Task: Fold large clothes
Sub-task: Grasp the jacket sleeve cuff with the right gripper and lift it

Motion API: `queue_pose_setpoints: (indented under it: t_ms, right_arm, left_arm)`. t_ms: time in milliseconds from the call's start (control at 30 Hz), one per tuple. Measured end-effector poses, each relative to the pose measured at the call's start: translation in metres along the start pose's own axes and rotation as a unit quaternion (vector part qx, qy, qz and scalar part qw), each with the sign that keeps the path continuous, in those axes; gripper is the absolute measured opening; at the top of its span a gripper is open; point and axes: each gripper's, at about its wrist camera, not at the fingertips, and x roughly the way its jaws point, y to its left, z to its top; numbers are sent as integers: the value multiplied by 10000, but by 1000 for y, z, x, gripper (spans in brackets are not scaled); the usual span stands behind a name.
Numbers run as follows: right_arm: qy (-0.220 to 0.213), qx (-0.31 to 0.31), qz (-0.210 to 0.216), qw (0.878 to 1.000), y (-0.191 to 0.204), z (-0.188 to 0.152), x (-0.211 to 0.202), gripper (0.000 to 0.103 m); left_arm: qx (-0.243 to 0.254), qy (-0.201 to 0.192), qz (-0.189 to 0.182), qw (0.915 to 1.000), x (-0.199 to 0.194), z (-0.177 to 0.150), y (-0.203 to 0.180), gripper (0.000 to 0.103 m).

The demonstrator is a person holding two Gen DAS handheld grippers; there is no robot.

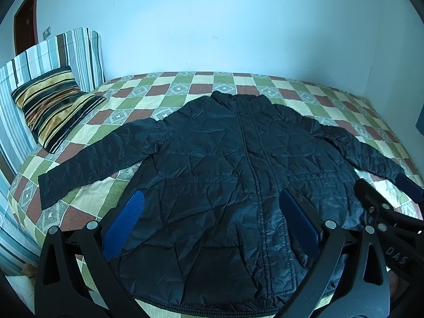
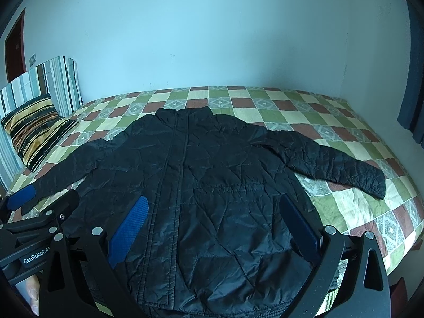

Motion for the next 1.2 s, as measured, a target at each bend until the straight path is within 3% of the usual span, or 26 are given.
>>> queue_pose_setpoints:
  t_ms: [200,500,633,733,833,933,1200]
  right_arm:
    - [37,452,-68,9989,-36,2,24,98]
    - [-32,1907,-748,9788,-184,7,71,98]
    - [115,2805,-860,9559,-275,-8,96,98]
    - [170,3050,-1252,9439,-319,-18,109,98]
    - [161,3616,-1380,9219,-366,-34,116,97]
    - [173,4137,-1326,9005,-396,-50,118,80]
    - [6,5002,-991,8602,-439,-76,131,79]
  left_arm:
    - [-1,230,430,9988,38,0,10,101]
    - [-416,768,1251,9883,108,-1,56,101]
    - [-510,969,1564,9816,128,-4,72,101]
    - [-522,1117,1791,9761,141,-6,82,101]
    - [-570,1156,1935,9726,148,-7,86,101]
    - [-567,1282,2094,9677,157,-11,91,101]
    - [-519,1437,2297,9612,169,-15,91,101]
